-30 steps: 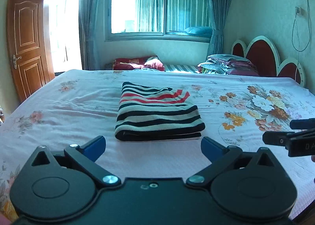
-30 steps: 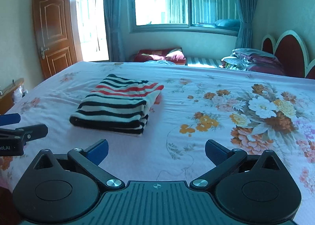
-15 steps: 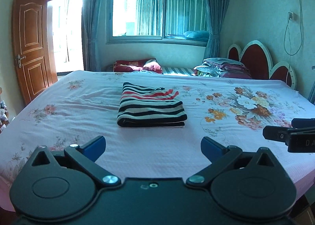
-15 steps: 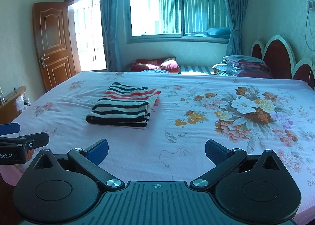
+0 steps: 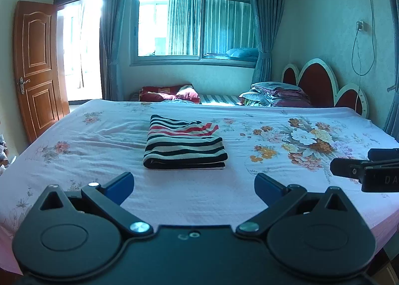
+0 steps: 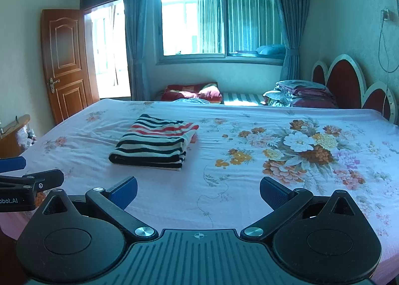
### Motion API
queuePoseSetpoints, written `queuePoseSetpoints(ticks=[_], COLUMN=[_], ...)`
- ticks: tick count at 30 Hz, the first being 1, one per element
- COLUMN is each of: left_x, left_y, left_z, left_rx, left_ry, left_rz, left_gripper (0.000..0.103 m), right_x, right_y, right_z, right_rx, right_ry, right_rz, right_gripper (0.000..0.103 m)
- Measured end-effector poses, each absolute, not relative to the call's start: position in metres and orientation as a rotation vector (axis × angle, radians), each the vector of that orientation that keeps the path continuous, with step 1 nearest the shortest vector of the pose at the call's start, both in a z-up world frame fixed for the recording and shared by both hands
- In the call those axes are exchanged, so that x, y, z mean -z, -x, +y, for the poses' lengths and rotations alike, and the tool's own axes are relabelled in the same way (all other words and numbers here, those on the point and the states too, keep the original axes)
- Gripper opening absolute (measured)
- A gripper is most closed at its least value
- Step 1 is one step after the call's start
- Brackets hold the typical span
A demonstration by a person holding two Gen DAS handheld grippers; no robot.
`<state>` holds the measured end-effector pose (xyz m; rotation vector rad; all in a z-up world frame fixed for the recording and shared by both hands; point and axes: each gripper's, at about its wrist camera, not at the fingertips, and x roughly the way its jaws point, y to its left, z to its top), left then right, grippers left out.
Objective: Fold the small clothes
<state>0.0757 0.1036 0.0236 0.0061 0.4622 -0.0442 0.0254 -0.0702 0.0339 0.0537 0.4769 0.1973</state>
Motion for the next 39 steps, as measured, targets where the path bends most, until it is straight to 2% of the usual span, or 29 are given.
queuePoseSetpoints(ticks=[39], left_x=[-0.0235], left_y=[-0.0845], left_z=[0.1046], left_rx=[0.044], left_ry=[-0.017], left_rz=[0.464], left_gripper=[0.102], right_x=[-0.0348], right_y=[-0.0325], right_z=[-0.078], right_rx=[-0.223], right_ry=[-0.043], right_rz=[0.476], right_gripper=[0.103])
